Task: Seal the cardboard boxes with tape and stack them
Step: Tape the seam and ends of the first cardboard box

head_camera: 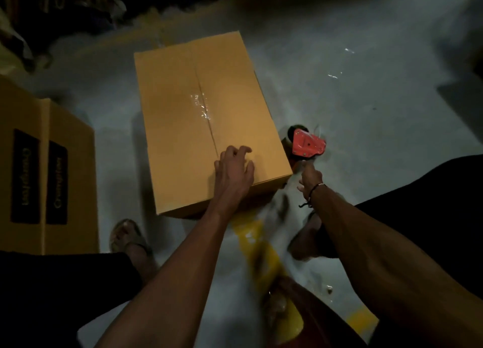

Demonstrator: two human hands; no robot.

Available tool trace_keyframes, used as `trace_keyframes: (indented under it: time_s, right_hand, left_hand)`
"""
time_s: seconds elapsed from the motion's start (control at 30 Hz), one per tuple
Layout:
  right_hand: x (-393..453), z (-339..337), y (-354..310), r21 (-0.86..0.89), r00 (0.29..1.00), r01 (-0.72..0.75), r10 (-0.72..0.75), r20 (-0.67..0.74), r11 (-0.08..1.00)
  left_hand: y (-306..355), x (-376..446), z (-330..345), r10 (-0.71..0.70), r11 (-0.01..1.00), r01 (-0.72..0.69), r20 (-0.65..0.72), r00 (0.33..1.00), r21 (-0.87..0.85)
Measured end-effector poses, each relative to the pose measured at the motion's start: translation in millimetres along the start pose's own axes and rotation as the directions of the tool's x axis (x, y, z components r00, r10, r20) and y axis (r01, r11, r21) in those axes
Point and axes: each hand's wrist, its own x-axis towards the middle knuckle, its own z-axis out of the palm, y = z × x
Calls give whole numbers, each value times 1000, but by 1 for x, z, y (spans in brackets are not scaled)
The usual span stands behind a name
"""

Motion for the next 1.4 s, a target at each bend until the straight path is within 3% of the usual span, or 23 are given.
trace_keyframes:
  time_s: [0.17,0.33,0.57,0.67,0.8,0.93,1.07,1.17,1.3,1.4]
  right_hand:
    - [47,28,-8,-38,998,-15,17,66,999]
    - [133,46,18,-74,999,-32,34,32,997]
    - [123,64,7,-145,999,-34,37,14,989]
    - [122,60,-8,-249,995,-39,16,-96,968]
    - [92,41,-33,-167,991,2,-25,-135,986]
    - [55,3,-70,-111,986,75,-91,-143,991]
    - [-3,-32,-119,-117,990,133,-138,-31,984]
    - [-60,-45,-150,-164,966,222,-194,169,961]
    - [-143,-57,-163,-201,840,356,-218,497,913]
    - [-197,-64,-140,-101,691,439,-264,673,893]
  left_hand:
    - [3,36,33,141,990,-141,25,990,20]
    - [-5,38,54,141,988,-138,-44,989,71]
    - [-8,40,59,126,990,-123,-36,991,61]
    - [-6,40,53,134,989,-135,14,991,58]
    - [-1,42,38,148,977,-172,184,972,124]
    - [8,37,-2,46,989,-89,320,946,122]
    - [14,25,-58,7,988,-44,245,970,150]
    - [17,14,-108,-13,986,-19,194,981,164]
    - [20,-17,-166,-24,1000,21,148,989,20]
    - [20,-57,-197,-124,965,169,216,968,-202]
